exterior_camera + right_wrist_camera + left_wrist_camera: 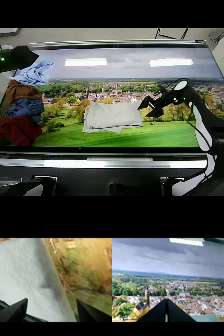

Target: Fold the clothes and pants, and hang the long-sleeved shirts on hangers.

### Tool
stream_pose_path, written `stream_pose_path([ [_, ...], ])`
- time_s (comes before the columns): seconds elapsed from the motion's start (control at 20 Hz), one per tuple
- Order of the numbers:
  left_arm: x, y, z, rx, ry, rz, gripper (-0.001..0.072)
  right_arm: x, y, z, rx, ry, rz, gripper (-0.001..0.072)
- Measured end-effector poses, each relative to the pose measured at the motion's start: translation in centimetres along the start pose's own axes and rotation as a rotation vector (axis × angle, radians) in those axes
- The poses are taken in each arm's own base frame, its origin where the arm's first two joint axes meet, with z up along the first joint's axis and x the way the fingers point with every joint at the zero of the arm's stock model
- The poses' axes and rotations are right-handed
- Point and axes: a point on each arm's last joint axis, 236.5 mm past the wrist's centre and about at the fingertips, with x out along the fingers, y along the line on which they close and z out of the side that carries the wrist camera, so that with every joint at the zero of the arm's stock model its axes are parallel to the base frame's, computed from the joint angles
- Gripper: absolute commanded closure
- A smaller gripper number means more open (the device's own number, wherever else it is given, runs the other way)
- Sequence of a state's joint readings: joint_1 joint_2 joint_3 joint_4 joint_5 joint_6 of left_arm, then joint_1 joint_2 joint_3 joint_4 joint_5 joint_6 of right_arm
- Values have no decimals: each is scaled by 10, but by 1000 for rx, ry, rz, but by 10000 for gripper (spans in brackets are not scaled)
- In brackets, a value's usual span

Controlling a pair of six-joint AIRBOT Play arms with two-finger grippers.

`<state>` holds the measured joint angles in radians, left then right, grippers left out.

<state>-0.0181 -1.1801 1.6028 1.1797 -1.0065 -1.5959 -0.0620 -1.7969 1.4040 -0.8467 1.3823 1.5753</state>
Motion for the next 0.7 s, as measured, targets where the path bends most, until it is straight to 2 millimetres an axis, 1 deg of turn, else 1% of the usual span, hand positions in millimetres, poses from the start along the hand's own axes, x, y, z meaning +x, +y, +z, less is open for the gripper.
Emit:
stream_pose_path([
  [0.05, 1, -2, -1, 2, 2, -5, 686, 11, 3, -2, -1, 24, 33, 47],
  [0.1, 1, -5, -2, 5, 5, -9, 686, 21, 7, -3, -2, 45, 62, 192],
  [0.15, 2, -8, -3, 8, 7, -15, 686, 30, 11, -5, -4, 64, 83, 405],
  [0.2, 2, -10, -4, 10, 9, -20, 686, 38, 13, -8, -6, 83, 96, 672],
  [0.25, 3, -12, -5, 13, 11, -24, 686, 43, 17, -9, -12, 95, 117, 666],
  [0.3, 3, -14, -5, 14, 12, -27, 686, 45, 22, -9, -33, 101, 140, 666],
  [0.35, 3, -16, -6, 16, 13, -29, 686, 42, 30, -9, -59, 107, 174, 666],
  [0.4, 3, -17, -6, 17, 15, -32, 686, 32, 40, -7, -90, 104, 217, 665],
  [0.45, 3, -18, -6, 17, 15, -34, 686, 19, 50, -1, -119, 87, 255, 666],
  [0.5, 4, -19, -7, 16, 15, -35, 686, 1, 56, 7, -145, 56, 280, 667],
  [0.6, 4, -21, -7, 10, 17, -39, 686, -48, 63, 30, -181, -47, 325, 667],
  [0.65, 4, -22, -7, 6, 17, -40, 686, -78, 62, 43, -190, -114, 341, 667],
  [0.7, 4, -22, -8, 4, 17, -41, 686, -108, 56, 55, -179, -178, 350, 668],
])
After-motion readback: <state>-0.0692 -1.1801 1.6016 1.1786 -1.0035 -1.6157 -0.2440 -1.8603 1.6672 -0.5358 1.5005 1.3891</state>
